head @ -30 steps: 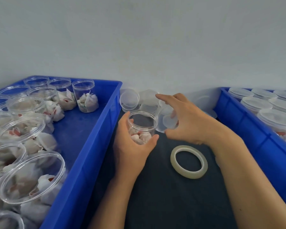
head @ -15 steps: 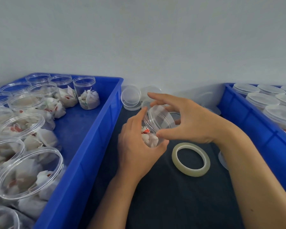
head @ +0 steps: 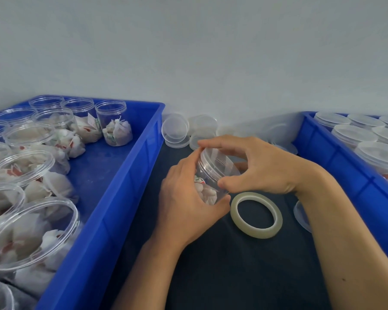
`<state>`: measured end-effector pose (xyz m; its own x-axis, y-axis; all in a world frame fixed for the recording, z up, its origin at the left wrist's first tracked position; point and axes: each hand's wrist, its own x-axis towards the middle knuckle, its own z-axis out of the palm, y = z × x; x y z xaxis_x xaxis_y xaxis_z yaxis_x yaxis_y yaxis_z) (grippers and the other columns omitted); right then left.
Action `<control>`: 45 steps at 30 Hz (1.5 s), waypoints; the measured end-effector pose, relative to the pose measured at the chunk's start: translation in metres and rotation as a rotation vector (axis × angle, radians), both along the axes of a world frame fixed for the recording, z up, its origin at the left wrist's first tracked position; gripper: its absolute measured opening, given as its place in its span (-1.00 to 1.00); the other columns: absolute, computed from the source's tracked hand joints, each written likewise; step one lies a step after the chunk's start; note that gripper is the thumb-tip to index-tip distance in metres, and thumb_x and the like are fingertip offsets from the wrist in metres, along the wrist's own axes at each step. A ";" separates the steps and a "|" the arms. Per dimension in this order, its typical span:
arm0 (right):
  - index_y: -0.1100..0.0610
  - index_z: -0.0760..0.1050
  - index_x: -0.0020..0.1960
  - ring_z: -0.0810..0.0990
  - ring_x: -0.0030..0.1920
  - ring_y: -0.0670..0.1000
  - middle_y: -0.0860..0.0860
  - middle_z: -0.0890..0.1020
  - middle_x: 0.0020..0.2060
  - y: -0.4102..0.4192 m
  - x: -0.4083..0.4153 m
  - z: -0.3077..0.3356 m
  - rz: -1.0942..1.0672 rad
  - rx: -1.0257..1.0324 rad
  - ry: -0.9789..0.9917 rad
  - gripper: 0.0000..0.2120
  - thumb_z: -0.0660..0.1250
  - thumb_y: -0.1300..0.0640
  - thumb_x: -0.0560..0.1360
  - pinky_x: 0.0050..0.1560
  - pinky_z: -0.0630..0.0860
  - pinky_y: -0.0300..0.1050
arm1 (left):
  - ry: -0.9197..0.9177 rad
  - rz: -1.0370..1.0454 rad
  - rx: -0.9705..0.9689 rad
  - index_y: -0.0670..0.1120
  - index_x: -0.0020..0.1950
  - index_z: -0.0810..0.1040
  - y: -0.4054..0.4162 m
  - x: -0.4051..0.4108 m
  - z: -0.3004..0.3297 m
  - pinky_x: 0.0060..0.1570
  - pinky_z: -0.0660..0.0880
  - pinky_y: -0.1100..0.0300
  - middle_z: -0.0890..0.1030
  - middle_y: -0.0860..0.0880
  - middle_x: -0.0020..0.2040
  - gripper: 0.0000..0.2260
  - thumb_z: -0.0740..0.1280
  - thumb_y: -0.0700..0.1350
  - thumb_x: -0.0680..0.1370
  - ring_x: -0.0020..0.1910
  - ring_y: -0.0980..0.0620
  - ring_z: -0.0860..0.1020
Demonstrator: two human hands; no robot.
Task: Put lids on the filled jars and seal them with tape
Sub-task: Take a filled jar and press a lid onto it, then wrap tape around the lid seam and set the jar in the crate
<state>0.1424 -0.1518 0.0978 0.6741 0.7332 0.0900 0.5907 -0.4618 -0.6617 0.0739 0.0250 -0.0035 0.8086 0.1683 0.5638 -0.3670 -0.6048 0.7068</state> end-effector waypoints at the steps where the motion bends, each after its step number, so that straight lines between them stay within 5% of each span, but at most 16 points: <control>1: -0.28 0.44 0.51 0.46 0.43 -0.29 -0.37 0.53 0.36 -0.001 0.000 0.000 0.012 0.012 0.016 -0.30 0.53 0.14 0.47 0.42 0.46 -0.10 | -0.001 -0.005 0.003 0.33 0.53 0.34 0.000 0.000 0.001 0.21 0.60 -0.02 0.54 0.33 0.26 -0.18 0.51 0.25 0.29 0.29 0.19 0.54; 10: -0.26 0.45 0.52 0.44 0.50 -0.15 -0.24 0.52 0.44 -0.002 -0.001 -0.003 0.113 0.053 0.175 -0.27 0.49 0.23 0.45 0.53 0.38 0.09 | 0.053 -0.040 0.011 0.33 0.36 0.38 0.002 -0.004 0.004 0.09 0.64 0.04 0.57 0.32 0.18 -0.30 0.50 0.31 0.25 0.18 0.22 0.59; 16: -0.28 0.44 0.51 0.43 0.50 -0.20 -0.27 0.52 0.44 -0.002 -0.003 -0.002 0.089 0.029 0.203 -0.29 0.49 0.24 0.48 0.53 0.37 0.04 | 0.063 -0.036 0.009 0.36 0.36 0.35 0.001 -0.004 0.005 0.07 0.65 0.06 0.57 0.36 0.19 -0.28 0.52 0.30 0.25 0.16 0.24 0.60; 18: -0.40 0.43 0.46 0.48 0.42 -0.28 -0.34 0.54 0.38 0.000 -0.005 0.000 0.024 -0.003 0.181 -0.34 0.52 0.09 0.50 0.46 0.43 -0.06 | 0.051 -0.018 0.009 0.48 0.28 0.32 0.001 -0.003 0.004 0.03 0.65 0.08 0.56 0.37 0.18 -0.34 0.52 0.27 0.25 0.13 0.25 0.60; 21: -0.47 0.48 0.34 0.56 0.15 -0.40 -0.38 0.62 0.13 0.008 -0.010 0.004 -0.196 -0.104 0.050 -0.51 0.44 -0.39 0.43 0.21 0.52 -0.20 | 0.051 0.017 0.023 0.47 0.27 0.31 -0.002 -0.001 0.003 0.04 0.64 0.07 0.54 0.37 0.18 -0.34 0.54 0.25 0.26 0.14 0.24 0.58; 23: -0.34 0.57 0.18 0.62 -0.01 -0.26 -0.31 0.63 -0.04 0.019 -0.014 0.003 -0.371 -0.218 -0.071 -0.39 0.16 -0.66 0.34 0.00 0.51 -0.16 | 0.055 0.023 0.058 0.31 0.33 0.37 -0.006 -0.001 0.002 0.08 0.63 0.01 0.53 0.31 0.16 -0.34 0.53 0.25 0.27 0.16 0.19 0.56; 25: -0.24 0.58 0.12 0.62 0.05 -0.14 -0.25 0.65 -0.01 0.025 -0.019 0.002 -0.430 -0.320 -0.133 -0.16 -0.15 -0.74 0.31 0.07 0.52 -0.03 | 0.052 0.027 0.060 0.25 0.32 0.41 -0.006 0.000 0.002 0.08 0.63 -0.01 0.55 0.27 0.13 -0.35 0.54 0.25 0.29 0.14 0.17 0.57; 27: -0.27 0.56 0.27 0.59 0.26 -0.05 -0.23 0.64 0.21 0.024 -0.017 0.002 -0.339 -0.266 -0.070 -0.12 -0.21 -0.72 0.34 0.33 0.48 0.09 | 0.057 0.030 0.005 0.30 0.33 0.40 -0.003 0.002 -0.001 0.08 0.64 0.03 0.56 0.30 0.15 -0.34 0.56 0.23 0.28 0.16 0.17 0.59; 30: -0.32 0.31 0.56 0.47 0.41 -0.17 -0.29 0.43 0.48 0.015 -0.018 0.014 -0.225 -0.173 0.035 -0.25 0.11 -0.56 0.42 0.47 0.39 0.02 | 0.067 0.045 -0.026 0.41 0.32 0.34 0.002 0.003 -0.002 0.10 0.63 0.12 0.53 0.37 0.20 -0.30 0.56 0.25 0.26 0.21 0.25 0.55; 33: -0.19 0.49 0.38 0.57 0.10 -0.18 -0.24 0.58 0.19 0.019 -0.017 0.010 -0.279 -0.234 -0.158 -0.42 0.21 -0.44 0.47 0.18 0.54 -0.10 | 0.057 0.047 0.002 0.32 0.38 0.37 -0.001 0.002 -0.001 0.14 0.63 0.06 0.53 0.36 0.20 -0.28 0.56 0.24 0.27 0.23 0.25 0.53; 37: -0.14 0.57 0.03 0.59 -0.05 -0.06 -0.19 0.61 -0.11 0.036 -0.018 -0.005 -0.492 -0.302 -0.275 -0.29 -0.10 -0.62 0.43 -0.08 0.47 -0.03 | 0.061 0.056 0.032 0.28 0.32 0.39 -0.002 0.004 -0.003 0.10 0.63 0.02 0.55 0.32 0.13 -0.34 0.55 0.28 0.28 0.16 0.23 0.54; 39: -0.20 0.56 0.17 0.58 0.05 -0.06 -0.22 0.57 -0.01 0.035 -0.016 -0.006 -0.423 -0.307 -0.236 -0.17 -0.21 -0.68 0.39 0.03 0.45 0.01 | 0.058 0.065 -0.010 0.37 0.26 0.37 0.000 0.006 -0.004 0.01 0.65 0.06 0.56 0.34 0.13 -0.38 0.57 0.27 0.29 0.12 0.23 0.58; 41: -0.35 0.45 0.34 0.54 0.14 -0.13 -0.28 0.49 0.13 0.031 -0.015 -0.003 -0.332 -0.258 -0.160 -0.28 -0.08 -0.66 0.39 0.17 0.46 0.02 | 0.048 0.064 -0.031 0.42 0.27 0.35 0.001 0.006 -0.003 0.00 0.66 0.10 0.55 0.38 0.17 -0.36 0.58 0.25 0.29 0.14 0.25 0.59; 45: -0.25 0.43 0.08 0.53 -0.06 -0.19 -0.26 0.52 -0.03 0.035 -0.014 -0.009 -0.355 -0.204 -0.273 -0.65 0.15 -0.43 0.44 -0.10 0.42 -0.15 | 0.027 0.063 0.007 0.39 0.30 0.38 -0.003 0.005 -0.001 -0.04 0.64 0.14 0.56 0.38 0.16 -0.34 0.56 0.24 0.27 0.11 0.27 0.59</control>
